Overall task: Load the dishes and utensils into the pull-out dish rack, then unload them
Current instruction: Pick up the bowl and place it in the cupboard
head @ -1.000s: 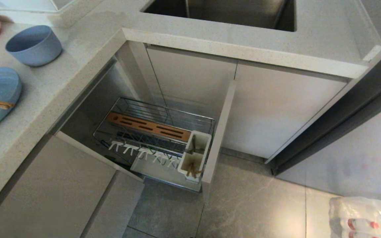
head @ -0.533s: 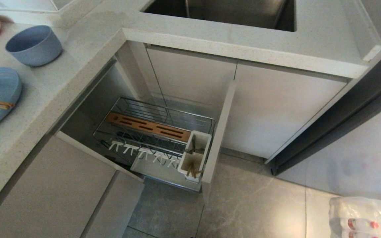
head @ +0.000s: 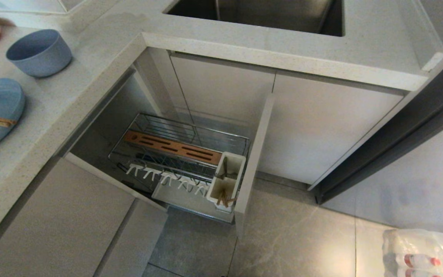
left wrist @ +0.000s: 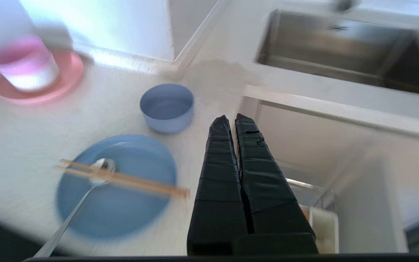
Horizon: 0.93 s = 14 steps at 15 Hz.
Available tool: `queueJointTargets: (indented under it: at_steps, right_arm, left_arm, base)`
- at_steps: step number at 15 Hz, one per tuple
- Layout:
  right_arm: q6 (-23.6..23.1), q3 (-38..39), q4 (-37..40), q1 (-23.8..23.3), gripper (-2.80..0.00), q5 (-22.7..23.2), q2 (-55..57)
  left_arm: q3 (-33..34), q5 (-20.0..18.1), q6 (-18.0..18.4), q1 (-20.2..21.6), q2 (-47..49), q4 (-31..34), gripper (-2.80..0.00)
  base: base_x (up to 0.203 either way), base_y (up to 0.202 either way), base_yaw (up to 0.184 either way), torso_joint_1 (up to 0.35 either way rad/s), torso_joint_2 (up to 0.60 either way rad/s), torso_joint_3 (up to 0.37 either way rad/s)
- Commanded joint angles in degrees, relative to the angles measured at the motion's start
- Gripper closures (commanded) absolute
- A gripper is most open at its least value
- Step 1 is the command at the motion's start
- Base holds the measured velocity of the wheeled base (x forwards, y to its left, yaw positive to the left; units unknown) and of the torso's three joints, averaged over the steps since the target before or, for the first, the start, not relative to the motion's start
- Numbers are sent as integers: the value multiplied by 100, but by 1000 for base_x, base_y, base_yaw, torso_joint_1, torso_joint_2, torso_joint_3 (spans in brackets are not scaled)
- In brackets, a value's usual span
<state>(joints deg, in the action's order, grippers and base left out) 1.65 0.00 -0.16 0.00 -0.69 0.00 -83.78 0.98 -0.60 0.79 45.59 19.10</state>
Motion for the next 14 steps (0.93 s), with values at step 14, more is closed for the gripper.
queueJointTargets:
  at_steps: [14]
  right_arm:
    - [2,0,-2,0,0,-1,9]
  left_arm:
    - [-2889,1509,-2427,97,5522,-1612,0]
  base:
    - [0,0,0,0,0,0]
